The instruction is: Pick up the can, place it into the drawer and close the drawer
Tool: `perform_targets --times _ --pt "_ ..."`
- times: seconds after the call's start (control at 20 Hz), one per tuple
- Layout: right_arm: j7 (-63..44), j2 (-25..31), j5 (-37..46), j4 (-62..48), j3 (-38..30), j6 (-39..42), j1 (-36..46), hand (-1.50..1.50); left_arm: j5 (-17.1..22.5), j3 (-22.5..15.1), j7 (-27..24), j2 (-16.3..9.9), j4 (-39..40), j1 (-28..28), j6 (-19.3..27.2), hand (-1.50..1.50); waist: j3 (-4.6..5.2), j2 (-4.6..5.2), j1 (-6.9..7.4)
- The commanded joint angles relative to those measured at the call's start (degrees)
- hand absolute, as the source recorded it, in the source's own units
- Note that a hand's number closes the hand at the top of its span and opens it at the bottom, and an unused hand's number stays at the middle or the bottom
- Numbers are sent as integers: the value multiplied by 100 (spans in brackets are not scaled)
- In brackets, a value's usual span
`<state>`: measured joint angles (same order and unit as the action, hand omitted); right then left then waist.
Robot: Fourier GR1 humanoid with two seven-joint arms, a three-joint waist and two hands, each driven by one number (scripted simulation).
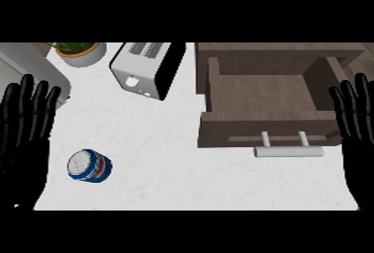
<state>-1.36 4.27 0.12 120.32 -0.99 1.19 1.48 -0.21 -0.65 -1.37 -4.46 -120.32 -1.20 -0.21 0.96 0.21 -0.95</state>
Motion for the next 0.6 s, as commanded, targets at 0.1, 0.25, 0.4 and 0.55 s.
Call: perform_targets --times 0.1,0.25,0.4,0.55 --pt "-224 55 59 465 -98 -57 -73 -150 240 -218 -196 1 -236 395 -419 -150 -95 -29 92" --pt "79 35 182 105 -91 -58 64 -150 1020 24 -267 -337 -830 1029 -1097 -150 -93 -32 146" --pt "-891 -107 242 -228 -92 -282 -596 -150 258 -66 1476 -414 -173 1070 -398 -150 -104 -17 103" --pt "-988 -10 166 -133 -214 -199 -756 -150 345 -98 1929 -426 -728 1264 -397 -150 -100 -32 110"
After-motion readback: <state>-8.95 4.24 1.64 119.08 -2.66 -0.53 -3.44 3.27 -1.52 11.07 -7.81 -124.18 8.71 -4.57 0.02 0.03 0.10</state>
